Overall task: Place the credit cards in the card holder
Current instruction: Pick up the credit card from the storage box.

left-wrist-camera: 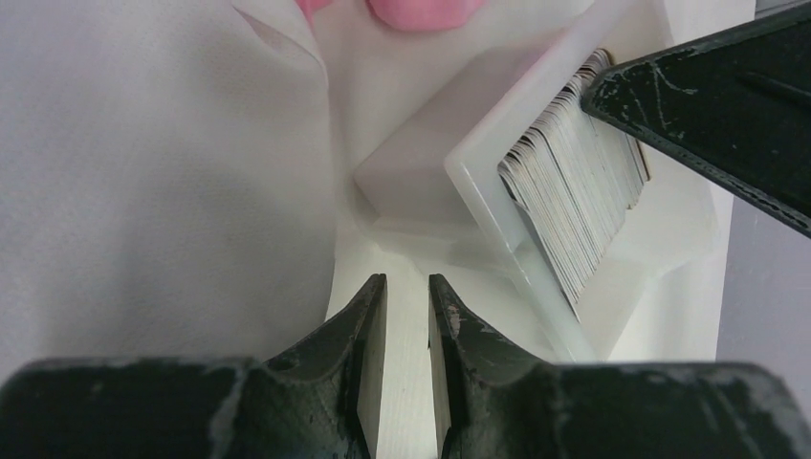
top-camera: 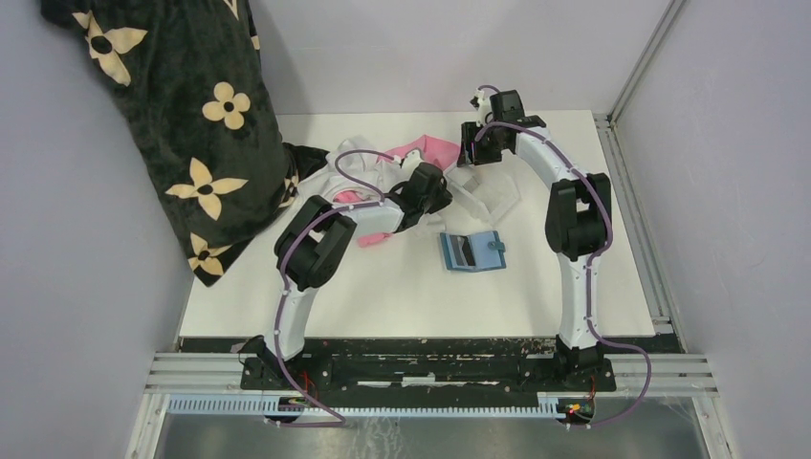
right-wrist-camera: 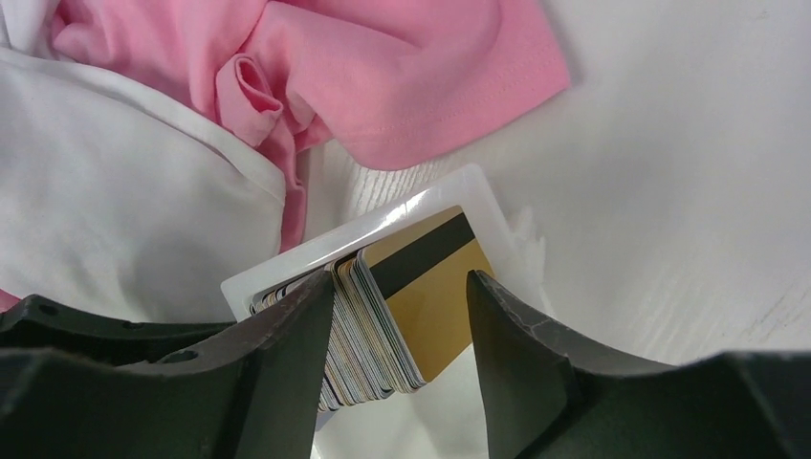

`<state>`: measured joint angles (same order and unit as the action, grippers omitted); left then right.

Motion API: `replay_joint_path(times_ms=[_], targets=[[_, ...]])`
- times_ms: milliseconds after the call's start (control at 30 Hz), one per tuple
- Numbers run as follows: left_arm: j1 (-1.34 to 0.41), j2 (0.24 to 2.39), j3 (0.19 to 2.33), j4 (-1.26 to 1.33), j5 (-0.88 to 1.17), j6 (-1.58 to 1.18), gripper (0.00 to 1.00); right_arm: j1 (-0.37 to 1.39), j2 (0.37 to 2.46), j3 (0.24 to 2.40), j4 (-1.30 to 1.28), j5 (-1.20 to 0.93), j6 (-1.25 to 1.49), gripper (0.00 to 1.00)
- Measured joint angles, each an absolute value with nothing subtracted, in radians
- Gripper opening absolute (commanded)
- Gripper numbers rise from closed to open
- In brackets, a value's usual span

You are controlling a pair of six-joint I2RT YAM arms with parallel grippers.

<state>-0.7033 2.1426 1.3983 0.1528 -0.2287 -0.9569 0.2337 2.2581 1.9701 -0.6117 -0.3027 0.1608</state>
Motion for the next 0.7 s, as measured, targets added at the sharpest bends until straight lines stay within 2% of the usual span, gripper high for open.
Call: replay_joint_path(times_ms=[233, 700], targets=[[-0.696, 2.162, 1.438, 0.142, -0.225, -0.968, 0.31, 0.224, 2.259, 1.937, -0.567, -0.369, 0.183, 0.52], [-0.684, 2.225, 1.542, 0.029, -0.205, -0.967, 0.31, 0.22, 2.186, 1.802, -0.444, -0.381, 0.233, 0.31]])
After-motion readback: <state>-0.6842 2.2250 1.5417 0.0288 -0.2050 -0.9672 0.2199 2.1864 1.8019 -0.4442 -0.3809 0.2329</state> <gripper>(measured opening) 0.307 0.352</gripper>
